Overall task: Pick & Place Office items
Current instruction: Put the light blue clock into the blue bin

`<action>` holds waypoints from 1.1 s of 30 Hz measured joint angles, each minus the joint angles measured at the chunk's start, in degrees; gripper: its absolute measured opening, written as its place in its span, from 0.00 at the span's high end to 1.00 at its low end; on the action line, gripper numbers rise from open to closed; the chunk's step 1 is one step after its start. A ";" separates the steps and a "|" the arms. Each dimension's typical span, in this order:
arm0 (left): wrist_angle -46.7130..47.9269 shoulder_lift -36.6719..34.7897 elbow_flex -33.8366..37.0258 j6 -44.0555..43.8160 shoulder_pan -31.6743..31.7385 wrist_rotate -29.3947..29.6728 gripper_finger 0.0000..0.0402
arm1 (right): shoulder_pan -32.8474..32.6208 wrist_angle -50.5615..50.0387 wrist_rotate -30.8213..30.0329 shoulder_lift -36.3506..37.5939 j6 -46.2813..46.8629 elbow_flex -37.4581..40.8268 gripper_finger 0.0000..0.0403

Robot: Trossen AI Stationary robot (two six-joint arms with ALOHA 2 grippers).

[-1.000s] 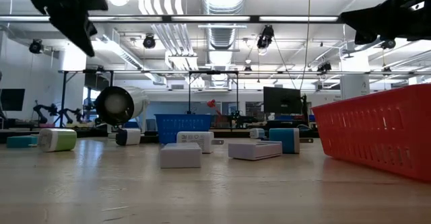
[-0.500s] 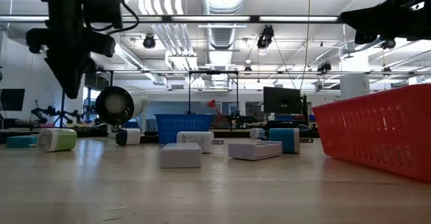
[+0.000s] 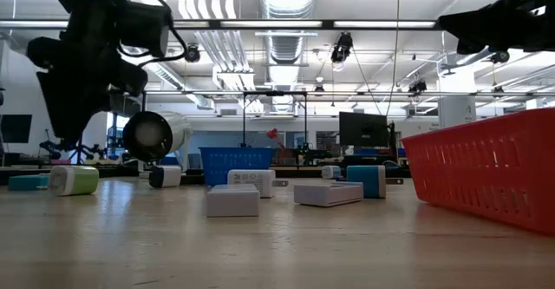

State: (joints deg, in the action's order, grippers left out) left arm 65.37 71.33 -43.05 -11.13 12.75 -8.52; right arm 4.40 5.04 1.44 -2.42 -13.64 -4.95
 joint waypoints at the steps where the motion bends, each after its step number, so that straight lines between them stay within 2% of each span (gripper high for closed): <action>1: -0.06 0.46 0.02 -0.03 -0.60 -0.10 0.33 | 0.01 0.00 0.01 0.00 -0.44 0.00 0.98; 5: -0.12 2.58 0.07 1.68 -2.87 1.14 0.24 | 0.00 0.31 0.01 0.00 -1.89 0.00 0.98; 11: -0.12 7.31 0.12 4.22 -4.94 5.16 0.18 | 0.02 0.58 0.06 0.02 0.42 0.00 0.98; 23: 0.01 17.18 0.29 7.93 -5.31 5.94 0.13 | 0.00 -0.21 0.06 0.00 -0.28 0.00 0.98; 33: -2.76 20.00 0.85 8.69 -5.29 6.05 0.10 | 0.00 -0.24 0.06 0.00 0.09 0.00 0.98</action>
State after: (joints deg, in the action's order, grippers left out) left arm 62.61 91.33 -42.21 -2.44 7.46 -2.47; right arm 4.40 4.80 1.50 -2.42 -13.54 -4.95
